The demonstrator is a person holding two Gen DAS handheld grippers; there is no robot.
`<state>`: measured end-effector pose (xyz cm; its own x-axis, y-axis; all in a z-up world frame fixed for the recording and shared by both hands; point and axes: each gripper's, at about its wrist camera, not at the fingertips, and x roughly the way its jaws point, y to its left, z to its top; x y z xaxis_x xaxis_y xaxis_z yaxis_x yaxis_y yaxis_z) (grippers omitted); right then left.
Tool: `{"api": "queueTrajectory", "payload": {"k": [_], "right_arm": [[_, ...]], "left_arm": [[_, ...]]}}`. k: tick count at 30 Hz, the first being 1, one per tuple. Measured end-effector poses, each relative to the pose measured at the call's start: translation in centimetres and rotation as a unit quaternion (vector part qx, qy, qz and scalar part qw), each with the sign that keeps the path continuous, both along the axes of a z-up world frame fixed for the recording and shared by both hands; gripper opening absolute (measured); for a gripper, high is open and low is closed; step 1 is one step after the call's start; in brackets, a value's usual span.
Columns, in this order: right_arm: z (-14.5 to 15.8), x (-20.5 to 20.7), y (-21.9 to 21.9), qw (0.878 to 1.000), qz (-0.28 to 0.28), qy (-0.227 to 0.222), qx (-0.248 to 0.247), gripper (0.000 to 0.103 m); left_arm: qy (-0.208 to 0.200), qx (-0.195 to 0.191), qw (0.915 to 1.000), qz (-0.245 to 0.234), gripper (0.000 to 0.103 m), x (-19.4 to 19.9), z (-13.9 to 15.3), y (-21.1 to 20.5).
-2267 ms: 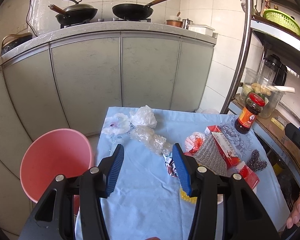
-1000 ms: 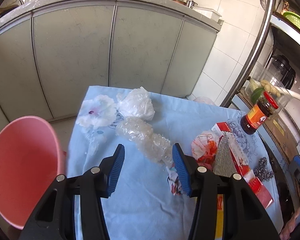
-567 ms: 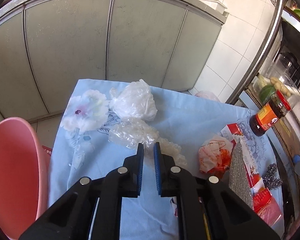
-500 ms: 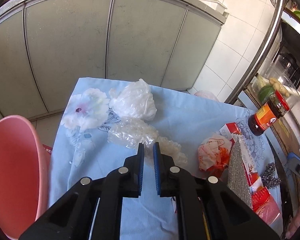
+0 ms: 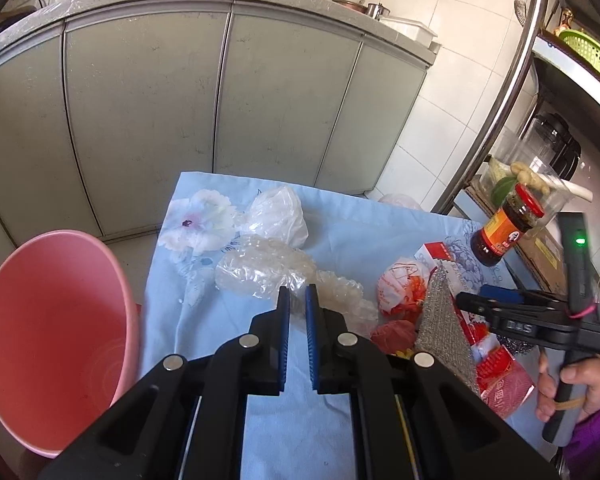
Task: Collect trash
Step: 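Grasp the bubble wrap with the left tool while the right tool grasps the ointment box, then carry both items over the pink bin and open both tools to drop them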
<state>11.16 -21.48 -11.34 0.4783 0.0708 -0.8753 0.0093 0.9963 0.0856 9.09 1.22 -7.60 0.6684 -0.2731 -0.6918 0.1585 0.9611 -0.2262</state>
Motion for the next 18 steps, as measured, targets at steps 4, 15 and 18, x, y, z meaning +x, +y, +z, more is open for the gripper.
{"api": "queueTrajectory", "payload": {"k": [4,15,18], "right_arm": [[-0.6,1.1,0.1,1.000,-0.004,0.023,0.010,0.041],[5.2,-2.9,-1.1,0.996,-0.036,-0.066,0.045,0.040],[7.7,-4.5,-0.7,0.993,-0.031,-0.100,0.053,0.040]], "left_arm": [[-0.013,0.005,0.9999,0.000,0.007,-0.8,0.7,0.3],[-0.045,0.004,0.9990,0.001,0.007,-3.2,2.8,1.2],[-0.054,0.001,0.9985,0.006,0.007,-3.9,3.4,1.6]]}}
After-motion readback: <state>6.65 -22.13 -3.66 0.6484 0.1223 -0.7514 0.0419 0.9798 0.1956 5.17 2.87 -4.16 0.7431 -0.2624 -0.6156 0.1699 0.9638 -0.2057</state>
